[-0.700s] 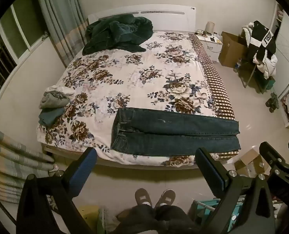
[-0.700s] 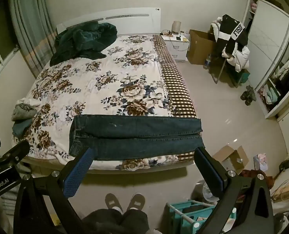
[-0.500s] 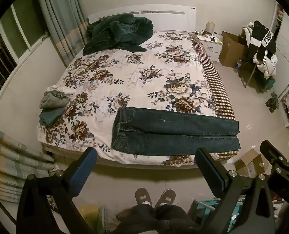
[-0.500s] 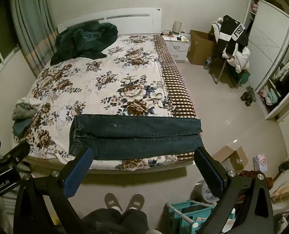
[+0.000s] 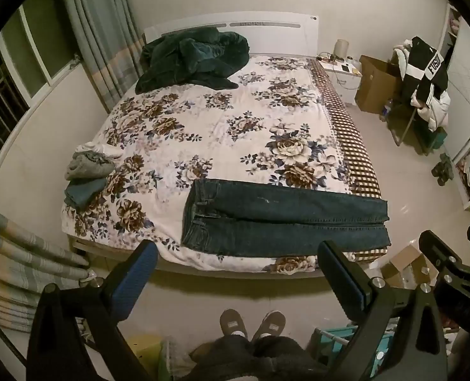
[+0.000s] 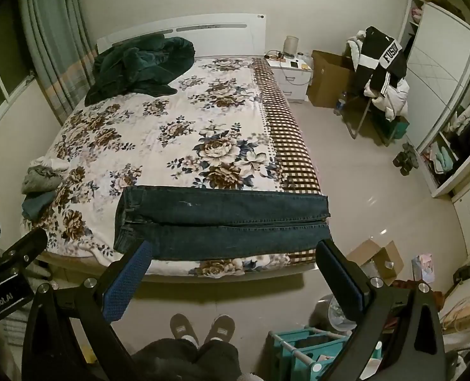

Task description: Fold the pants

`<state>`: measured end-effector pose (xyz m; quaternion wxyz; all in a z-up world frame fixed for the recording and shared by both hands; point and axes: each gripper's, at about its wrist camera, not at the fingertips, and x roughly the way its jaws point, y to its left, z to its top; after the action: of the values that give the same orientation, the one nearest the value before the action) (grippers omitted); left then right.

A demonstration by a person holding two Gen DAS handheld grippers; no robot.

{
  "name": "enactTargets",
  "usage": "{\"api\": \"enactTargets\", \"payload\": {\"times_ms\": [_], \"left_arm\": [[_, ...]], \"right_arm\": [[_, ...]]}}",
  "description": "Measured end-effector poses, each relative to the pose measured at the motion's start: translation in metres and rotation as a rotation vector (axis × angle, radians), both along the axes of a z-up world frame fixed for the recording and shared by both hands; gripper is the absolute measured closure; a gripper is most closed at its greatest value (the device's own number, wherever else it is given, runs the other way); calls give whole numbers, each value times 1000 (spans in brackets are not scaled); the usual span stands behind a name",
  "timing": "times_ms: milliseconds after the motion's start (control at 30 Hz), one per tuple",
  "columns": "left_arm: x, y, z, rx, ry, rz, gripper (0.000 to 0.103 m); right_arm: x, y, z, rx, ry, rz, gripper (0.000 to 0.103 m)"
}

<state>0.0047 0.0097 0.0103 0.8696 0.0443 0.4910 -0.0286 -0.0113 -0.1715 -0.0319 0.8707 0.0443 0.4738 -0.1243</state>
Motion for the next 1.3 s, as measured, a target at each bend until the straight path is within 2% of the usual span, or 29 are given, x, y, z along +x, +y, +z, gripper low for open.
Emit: {"api": "enactTargets", "payload": {"times_ms": [500, 1300], "left_arm": [[0, -2, 5, 8, -3, 0, 0], [-1, -1, 6, 8, -6, -1, 0]], "right_arm": [[1, 21, 11, 5, 3, 4, 0], [1, 17, 10, 4, 3, 8, 0]]}}
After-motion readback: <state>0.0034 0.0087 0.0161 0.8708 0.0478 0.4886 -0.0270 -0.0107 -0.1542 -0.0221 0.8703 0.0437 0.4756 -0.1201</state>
